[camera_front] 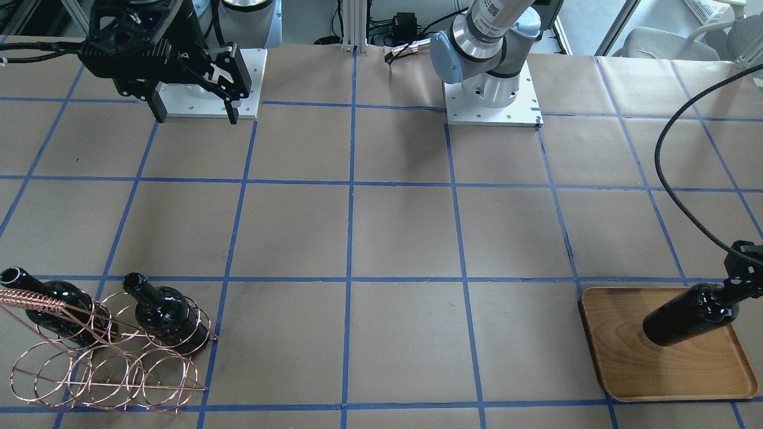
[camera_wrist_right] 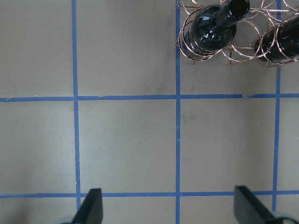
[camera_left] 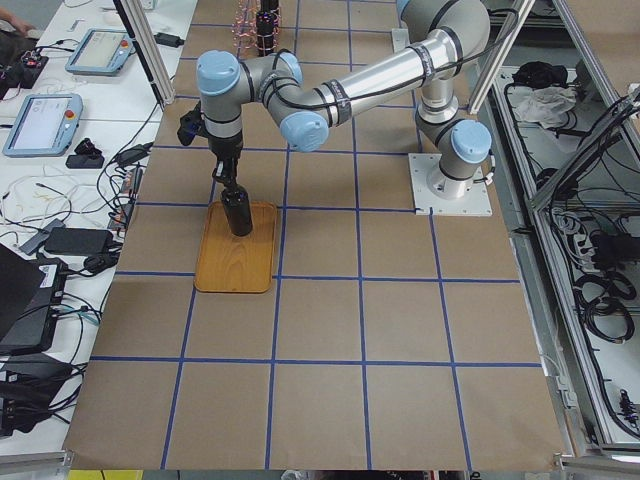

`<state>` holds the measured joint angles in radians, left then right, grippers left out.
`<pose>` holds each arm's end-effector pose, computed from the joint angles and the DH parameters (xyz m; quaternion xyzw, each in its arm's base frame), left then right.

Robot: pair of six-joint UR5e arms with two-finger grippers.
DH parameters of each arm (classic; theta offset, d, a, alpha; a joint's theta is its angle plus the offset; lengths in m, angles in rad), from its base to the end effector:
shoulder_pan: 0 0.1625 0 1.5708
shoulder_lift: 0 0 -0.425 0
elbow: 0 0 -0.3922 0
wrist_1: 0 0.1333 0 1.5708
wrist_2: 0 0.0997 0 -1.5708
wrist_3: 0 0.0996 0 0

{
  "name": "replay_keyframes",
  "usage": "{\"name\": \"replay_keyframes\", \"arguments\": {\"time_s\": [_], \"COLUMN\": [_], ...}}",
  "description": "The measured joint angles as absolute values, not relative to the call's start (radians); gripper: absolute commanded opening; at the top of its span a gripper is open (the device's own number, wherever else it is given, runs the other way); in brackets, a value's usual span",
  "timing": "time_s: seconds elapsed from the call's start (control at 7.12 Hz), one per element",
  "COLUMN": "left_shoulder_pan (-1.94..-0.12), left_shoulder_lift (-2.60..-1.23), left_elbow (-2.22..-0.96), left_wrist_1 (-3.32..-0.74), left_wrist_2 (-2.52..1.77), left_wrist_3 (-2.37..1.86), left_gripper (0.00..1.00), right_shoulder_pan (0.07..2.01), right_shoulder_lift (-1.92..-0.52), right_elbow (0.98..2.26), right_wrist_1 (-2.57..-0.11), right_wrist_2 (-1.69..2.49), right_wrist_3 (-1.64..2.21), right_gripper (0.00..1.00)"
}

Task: Take wine from basket and place on tray
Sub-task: 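Lower the bottle onto the tray, laying it down, and open the left gripper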

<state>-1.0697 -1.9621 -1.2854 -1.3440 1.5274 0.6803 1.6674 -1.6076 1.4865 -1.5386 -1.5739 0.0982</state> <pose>0.1978 -0.6477 0.4272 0.0906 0.9938 -0.0622 0.0156 0.1788 -0.4668 0.5442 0.0009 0.9990 -0.0444 0.0028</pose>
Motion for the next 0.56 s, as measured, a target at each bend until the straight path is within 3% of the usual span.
{"name": "replay_keyframes", "arguments": {"time_s": [0.56], "left_shoulder_pan": [-1.043], "left_shoulder_lift": [-2.001], "left_elbow": [-1.284], "left_wrist_1": [-1.300], "left_wrist_2": [1.501], "left_wrist_3": [0.718], "left_gripper": [0.00], "right_shoulder_pan": [1.667], "right_shoulder_lift": [-1.609], "right_elbow": [1.486], "right_wrist_1": [-1.539], "right_wrist_2": [-1.574], "right_wrist_3": [0.098], "right_gripper": [1.00]}}
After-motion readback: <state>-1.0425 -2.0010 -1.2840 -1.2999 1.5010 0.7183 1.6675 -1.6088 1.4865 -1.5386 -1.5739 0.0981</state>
